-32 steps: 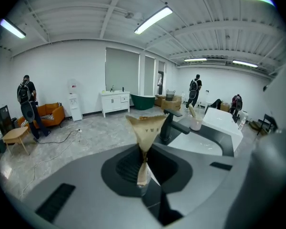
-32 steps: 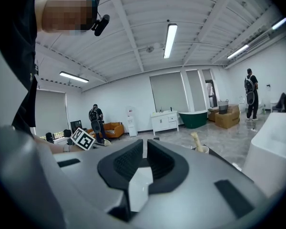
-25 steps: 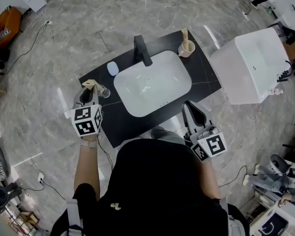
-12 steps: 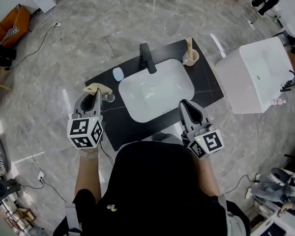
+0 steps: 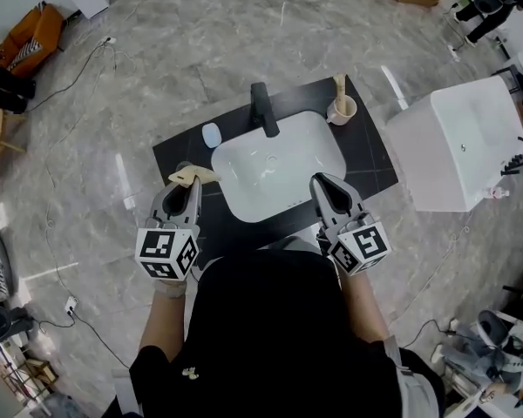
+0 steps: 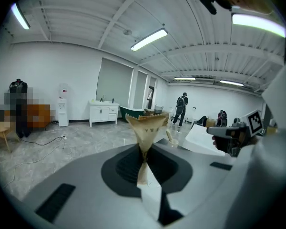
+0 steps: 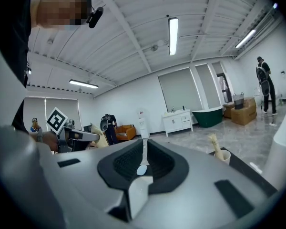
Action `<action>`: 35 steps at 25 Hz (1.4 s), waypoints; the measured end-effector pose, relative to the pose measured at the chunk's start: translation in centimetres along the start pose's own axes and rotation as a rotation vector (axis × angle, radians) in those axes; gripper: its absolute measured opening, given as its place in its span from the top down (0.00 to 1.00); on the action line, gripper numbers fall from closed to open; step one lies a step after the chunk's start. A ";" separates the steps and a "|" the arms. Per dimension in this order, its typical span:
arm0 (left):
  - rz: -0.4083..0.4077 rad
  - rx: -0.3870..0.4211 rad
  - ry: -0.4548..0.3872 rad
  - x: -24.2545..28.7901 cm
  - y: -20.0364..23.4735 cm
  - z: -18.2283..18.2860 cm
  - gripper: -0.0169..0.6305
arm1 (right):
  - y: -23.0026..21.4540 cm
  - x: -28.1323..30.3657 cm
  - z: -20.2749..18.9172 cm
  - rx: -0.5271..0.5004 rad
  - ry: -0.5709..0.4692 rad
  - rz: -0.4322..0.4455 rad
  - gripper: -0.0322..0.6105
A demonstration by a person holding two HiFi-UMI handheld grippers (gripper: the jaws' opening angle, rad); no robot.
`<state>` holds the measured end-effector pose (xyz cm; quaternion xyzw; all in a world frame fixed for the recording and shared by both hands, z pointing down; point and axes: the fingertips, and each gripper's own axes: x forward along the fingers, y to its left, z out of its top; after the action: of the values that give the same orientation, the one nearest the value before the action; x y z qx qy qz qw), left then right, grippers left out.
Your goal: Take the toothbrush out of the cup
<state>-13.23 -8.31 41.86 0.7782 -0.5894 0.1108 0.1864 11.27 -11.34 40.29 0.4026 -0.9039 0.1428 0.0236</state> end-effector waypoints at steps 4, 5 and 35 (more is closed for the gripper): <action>0.019 -0.004 0.022 0.0 -0.5 -0.8 0.91 | -1.0 1.1 -0.8 0.016 0.012 0.019 0.88; 0.025 -0.009 0.026 0.0 -0.5 -0.9 0.91 | -1.3 1.3 -1.0 0.022 0.015 0.024 0.88; 0.341 -0.190 0.122 -2.2 -1.4 -6.6 0.91 | -27.9 13.2 -6.3 -0.055 0.247 -0.141 0.73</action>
<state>-12.21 -3.27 46.73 0.6379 -0.7080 0.1316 0.2730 22.43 -36.79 55.11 0.4436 -0.8672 0.1642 0.1555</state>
